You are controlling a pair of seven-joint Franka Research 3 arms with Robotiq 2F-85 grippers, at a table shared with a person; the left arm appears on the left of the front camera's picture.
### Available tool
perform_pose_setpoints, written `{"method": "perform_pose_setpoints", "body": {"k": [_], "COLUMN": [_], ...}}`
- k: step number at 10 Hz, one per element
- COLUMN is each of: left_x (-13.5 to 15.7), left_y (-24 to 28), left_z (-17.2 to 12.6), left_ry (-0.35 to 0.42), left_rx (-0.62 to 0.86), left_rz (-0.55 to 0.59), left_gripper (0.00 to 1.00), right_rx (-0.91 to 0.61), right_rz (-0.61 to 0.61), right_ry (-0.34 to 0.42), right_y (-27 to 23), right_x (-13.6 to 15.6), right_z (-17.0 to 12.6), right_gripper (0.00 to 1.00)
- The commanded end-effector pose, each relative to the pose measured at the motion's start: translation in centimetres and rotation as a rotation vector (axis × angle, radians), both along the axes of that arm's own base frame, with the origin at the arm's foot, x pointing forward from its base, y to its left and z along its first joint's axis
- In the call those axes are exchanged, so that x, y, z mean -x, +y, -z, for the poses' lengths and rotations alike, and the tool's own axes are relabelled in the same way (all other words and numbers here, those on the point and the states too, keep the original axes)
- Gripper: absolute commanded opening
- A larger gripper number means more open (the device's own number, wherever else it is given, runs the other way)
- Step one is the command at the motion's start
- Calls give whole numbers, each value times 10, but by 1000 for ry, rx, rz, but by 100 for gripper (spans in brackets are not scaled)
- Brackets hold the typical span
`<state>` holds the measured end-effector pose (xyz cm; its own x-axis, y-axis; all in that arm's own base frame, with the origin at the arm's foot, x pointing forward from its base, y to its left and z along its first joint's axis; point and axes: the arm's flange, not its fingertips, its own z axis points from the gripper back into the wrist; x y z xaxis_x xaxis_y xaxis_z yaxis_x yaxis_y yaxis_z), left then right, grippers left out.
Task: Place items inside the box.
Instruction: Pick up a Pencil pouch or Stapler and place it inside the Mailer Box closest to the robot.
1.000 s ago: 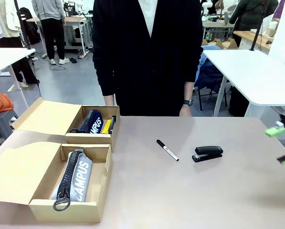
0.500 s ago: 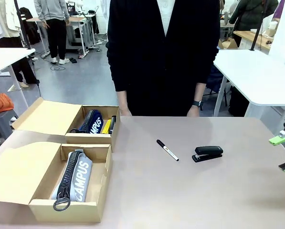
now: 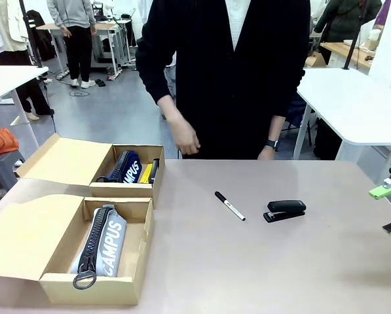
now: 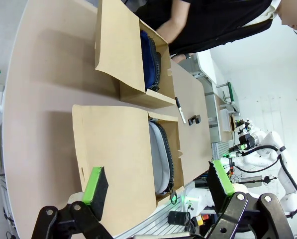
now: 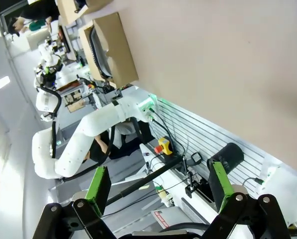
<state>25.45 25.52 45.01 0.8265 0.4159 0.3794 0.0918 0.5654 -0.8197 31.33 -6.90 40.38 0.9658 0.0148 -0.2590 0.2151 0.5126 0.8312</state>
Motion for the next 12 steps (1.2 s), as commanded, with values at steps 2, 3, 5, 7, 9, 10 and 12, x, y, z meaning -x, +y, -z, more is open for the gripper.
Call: {"method": "perform_pose_setpoints", "body": {"k": [2, 3, 5, 7, 9, 10, 12], "left_x": [0, 0, 0, 0, 0, 0, 0], "left_y": [-1, -1, -1, -1, -1, -1, -1], "left_z": [-1, -1, -1, -1, -1, -1, -1], "left_ry": [-27, -27, -27, -27, -27, -27, -27], "left_rx": [8, 8, 8, 8, 8, 8, 8], "left_rz": [5, 5, 5, 5, 5, 5, 5], "left_gripper": [100, 100, 100, 100, 100, 100, 100], "right_rx": [-17, -17, -1, 96, 169, 88, 98], "right_rz": [20, 20, 0, -424, -370, -448, -268], "right_ry": [14, 14, 1, -283, -470, -581, -830], "right_y": [1, 1, 0, 102, 111, 81, -24], "right_x": [0, 0, 0, -99, -123, -109, -40], "right_z": [-7, -7, 0, -2, -5, -7, -13], "right_gripper": [100, 100, 100, 100, 100, 100, 100]}}
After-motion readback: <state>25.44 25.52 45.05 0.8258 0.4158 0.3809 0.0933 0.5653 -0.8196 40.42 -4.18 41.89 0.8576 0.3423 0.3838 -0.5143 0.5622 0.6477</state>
